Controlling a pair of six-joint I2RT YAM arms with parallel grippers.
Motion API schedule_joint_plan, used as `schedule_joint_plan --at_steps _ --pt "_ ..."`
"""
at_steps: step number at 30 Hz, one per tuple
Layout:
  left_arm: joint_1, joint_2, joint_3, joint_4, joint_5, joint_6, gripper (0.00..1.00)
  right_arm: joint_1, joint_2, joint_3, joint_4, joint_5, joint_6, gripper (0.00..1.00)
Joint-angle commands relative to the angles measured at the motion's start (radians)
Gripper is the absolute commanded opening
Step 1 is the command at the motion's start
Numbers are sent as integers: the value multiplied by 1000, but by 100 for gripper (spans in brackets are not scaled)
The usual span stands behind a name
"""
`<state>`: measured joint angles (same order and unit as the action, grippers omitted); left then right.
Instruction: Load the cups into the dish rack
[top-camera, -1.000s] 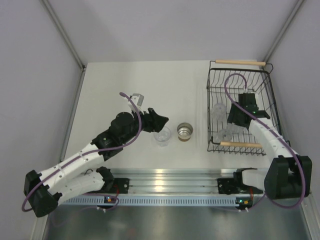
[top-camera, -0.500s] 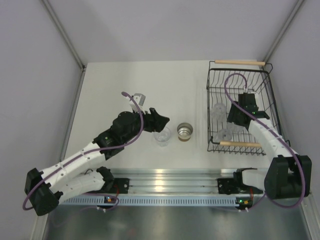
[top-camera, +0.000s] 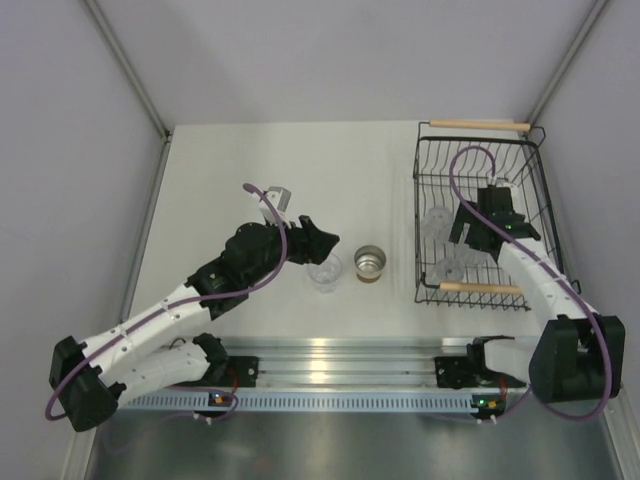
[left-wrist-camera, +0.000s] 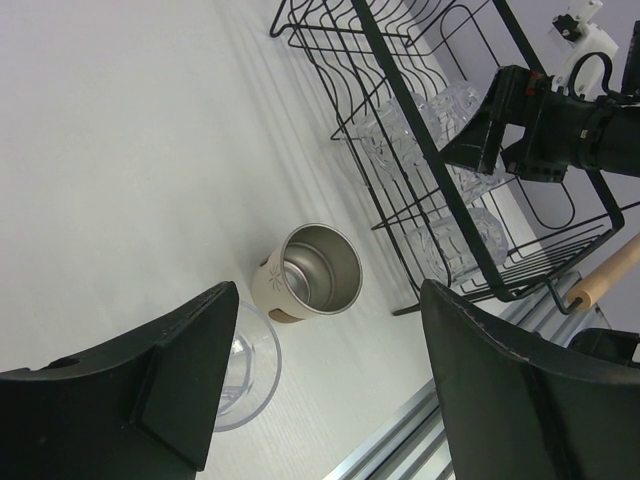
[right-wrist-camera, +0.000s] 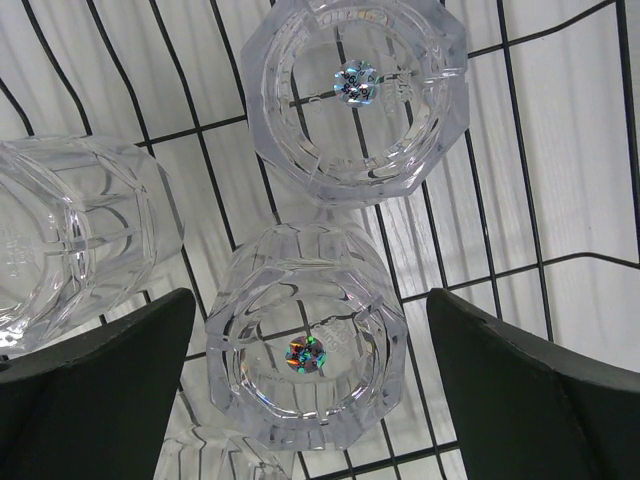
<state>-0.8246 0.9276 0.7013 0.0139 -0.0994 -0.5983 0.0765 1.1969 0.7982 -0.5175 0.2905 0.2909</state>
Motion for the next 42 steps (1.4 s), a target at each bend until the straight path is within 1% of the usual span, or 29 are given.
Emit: schedule_joint_plan --at_steps 1,6,11,15,16,17,20,26,31,38,42 --pt "1 -12 29 24 -20 20 79 17 -60 15 -16 33 5 99" --pt "1 -24 23 14 -31 26 79 20 -123 59 -75 45 5 100" --pt "1 -53 -35 20 -54 48 79 20 -220 122 -140 53 4 99" --pt "1 -101 -111 -6 -141 34 79 22 -290 179 -171 47 4 99" --pt "1 -107 -126 -46 -160 28 78 20 -316 188 -176 44 4 99" --pt "1 -110 -141 -60 -198 22 78 22 -327 197 -180 39 4 99" --pt "1 -107 -160 -101 -244 12 77 22 -376 226 -187 16 10 99" --pt "1 -23 -163 -112 -302 25 74 22 -433 257 -176 -37 22 99" --pt "1 71 -148 -115 -290 25 73 20 -424 248 -170 -37 21 99" --pt "1 111 -158 -108 -272 6 73 20 -408 222 -151 -47 21 99" --pt "1 148 -160 -75 -241 8 73 20 -405 219 -144 -51 19 99"
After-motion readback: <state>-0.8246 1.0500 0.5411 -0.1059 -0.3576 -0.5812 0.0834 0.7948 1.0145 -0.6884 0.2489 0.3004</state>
